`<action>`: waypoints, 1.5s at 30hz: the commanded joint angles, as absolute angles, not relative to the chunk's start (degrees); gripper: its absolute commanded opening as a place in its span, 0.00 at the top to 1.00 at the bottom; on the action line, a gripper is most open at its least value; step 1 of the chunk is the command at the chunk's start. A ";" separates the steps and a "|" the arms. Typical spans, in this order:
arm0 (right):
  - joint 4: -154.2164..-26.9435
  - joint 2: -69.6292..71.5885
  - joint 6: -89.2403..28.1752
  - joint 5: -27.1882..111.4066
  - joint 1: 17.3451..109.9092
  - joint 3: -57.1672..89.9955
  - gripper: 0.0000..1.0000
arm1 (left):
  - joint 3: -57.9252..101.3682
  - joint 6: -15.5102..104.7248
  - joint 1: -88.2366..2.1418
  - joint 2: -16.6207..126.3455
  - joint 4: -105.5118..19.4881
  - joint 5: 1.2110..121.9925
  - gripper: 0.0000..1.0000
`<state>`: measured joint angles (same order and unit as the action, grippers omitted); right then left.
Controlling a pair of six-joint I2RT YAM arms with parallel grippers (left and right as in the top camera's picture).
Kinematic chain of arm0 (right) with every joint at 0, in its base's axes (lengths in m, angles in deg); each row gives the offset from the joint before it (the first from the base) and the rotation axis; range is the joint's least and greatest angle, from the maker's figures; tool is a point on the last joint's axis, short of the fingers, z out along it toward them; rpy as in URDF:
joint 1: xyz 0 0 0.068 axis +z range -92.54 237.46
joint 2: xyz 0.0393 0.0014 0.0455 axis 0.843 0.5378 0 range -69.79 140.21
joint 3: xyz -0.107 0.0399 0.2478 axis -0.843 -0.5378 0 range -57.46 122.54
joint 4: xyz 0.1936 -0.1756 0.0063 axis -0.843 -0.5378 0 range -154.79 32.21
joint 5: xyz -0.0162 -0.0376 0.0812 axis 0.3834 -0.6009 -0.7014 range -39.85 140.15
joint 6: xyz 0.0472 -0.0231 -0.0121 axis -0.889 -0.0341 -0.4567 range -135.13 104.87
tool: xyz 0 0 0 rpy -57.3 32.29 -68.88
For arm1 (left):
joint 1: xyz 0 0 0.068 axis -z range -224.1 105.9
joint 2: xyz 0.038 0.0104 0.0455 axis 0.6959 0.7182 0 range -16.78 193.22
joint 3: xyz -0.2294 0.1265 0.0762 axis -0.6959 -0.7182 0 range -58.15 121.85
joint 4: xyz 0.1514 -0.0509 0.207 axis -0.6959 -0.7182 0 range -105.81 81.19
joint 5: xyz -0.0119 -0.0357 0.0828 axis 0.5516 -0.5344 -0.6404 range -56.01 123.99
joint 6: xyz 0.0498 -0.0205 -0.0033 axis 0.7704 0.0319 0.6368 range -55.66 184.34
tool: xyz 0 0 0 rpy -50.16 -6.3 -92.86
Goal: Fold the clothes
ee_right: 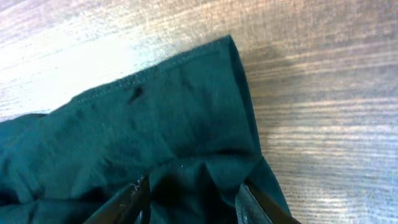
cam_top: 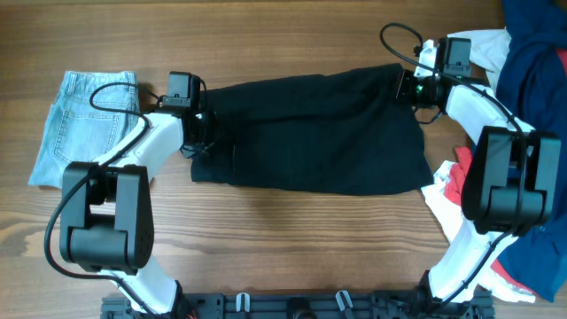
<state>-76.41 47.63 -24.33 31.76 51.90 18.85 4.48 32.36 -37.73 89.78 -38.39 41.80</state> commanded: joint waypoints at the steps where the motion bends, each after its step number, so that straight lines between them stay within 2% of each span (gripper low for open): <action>1: -77.61 48.77 -24.00 35.39 51.86 18.96 0.56 | 3.34 32.16 -37.83 92.42 -39.44 39.90 0.44; 5: -78.18 49.40 -23.04 35.19 51.88 18.96 0.56 | 3.34 32.16 -37.83 92.42 -39.44 39.92 0.43; 8: -77.91 49.40 -21.00 32.28 51.88 18.96 0.64 | 3.34 32.16 -37.83 92.42 -39.44 39.92 0.44; 12: -77.04 49.40 -17.90 26.91 51.88 18.96 0.85 | 3.34 32.16 -37.83 92.42 -39.46 39.92 0.44; 13: -76.82 49.40 -17.88 27.02 51.86 18.96 0.94 | 3.34 32.16 -37.83 92.42 -39.48 39.92 0.43; 14: -76.71 49.40 -17.94 27.24 51.86 18.96 0.96 | 3.34 32.16 -37.83 92.42 -39.50 39.92 0.43; 19: -78.37 47.70 -19.25 30.40 51.75 19.35 0.96 | 3.34 32.16 -37.83 92.42 -39.66 39.92 0.44; 25: -78.09 36.44 -22.82 41.25 51.75 19.38 0.96 | 3.34 32.16 -37.83 92.42 -39.63 39.90 0.44; 29: -75.38 31.96 -22.82 41.79 51.77 19.38 0.96 | 3.34 32.16 -37.83 92.42 -39.63 39.90 0.44; 45: -65.43 41.71 -24.70 41.09 51.86 19.35 0.95 | 3.34 24.36 -37.83 92.42 -39.11 37.06 0.47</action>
